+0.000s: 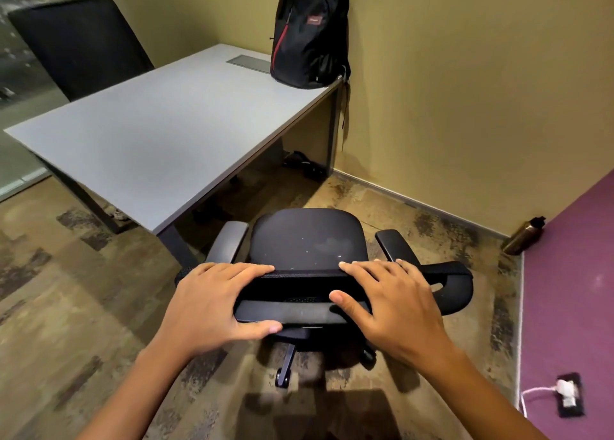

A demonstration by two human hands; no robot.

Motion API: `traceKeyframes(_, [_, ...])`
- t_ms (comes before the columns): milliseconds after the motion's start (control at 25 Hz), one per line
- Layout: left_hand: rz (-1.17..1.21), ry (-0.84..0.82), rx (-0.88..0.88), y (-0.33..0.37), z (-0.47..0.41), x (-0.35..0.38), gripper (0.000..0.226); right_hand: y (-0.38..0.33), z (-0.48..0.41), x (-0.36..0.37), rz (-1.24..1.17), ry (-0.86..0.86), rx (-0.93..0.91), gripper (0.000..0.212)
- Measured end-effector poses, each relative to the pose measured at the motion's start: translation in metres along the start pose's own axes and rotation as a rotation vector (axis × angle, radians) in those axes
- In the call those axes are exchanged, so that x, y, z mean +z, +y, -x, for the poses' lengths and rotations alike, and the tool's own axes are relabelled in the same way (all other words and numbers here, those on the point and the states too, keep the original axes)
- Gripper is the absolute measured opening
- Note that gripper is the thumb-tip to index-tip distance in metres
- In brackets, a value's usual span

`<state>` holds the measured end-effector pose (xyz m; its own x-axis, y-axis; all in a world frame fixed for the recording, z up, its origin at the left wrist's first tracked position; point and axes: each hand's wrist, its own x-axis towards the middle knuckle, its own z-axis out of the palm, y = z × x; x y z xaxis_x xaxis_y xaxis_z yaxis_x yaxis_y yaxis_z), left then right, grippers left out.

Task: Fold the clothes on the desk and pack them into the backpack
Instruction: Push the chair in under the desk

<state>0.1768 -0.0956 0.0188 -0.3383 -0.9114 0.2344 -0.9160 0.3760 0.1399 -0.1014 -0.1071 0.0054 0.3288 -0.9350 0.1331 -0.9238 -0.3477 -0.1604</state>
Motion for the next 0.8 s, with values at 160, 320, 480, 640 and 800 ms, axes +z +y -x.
traceKeyframes(160, [-0.003, -0.012, -0.039, -0.006, -0.049, 0.013, 0.078, 0.029, -0.047, 0.0, -0.004, -0.003, -0.051, 0.072])
traceKeyframes(320, [0.017, -0.02, -0.093, -0.005, -0.102, 0.026, 0.079, 0.067, -0.098, -0.002, -0.003, 0.001, -0.091, 0.073])
traceKeyframes(480, [0.01, -0.001, -0.137, -0.003, -0.155, 0.043, 0.08, 0.108, -0.152, 0.001, 0.041, -0.006, -0.123, 0.07])
traceKeyframes(640, [0.019, -0.012, -0.19, 0.0, -0.21, 0.057, 0.081, 0.152, -0.205, 0.001, 0.047, -0.022, -0.164, 0.068])
traceKeyframes(800, [0.0, 0.021, -0.216, -0.001, -0.255, 0.067, 0.078, 0.184, -0.255, -0.002, 0.027, -0.022, -0.22, 0.066])
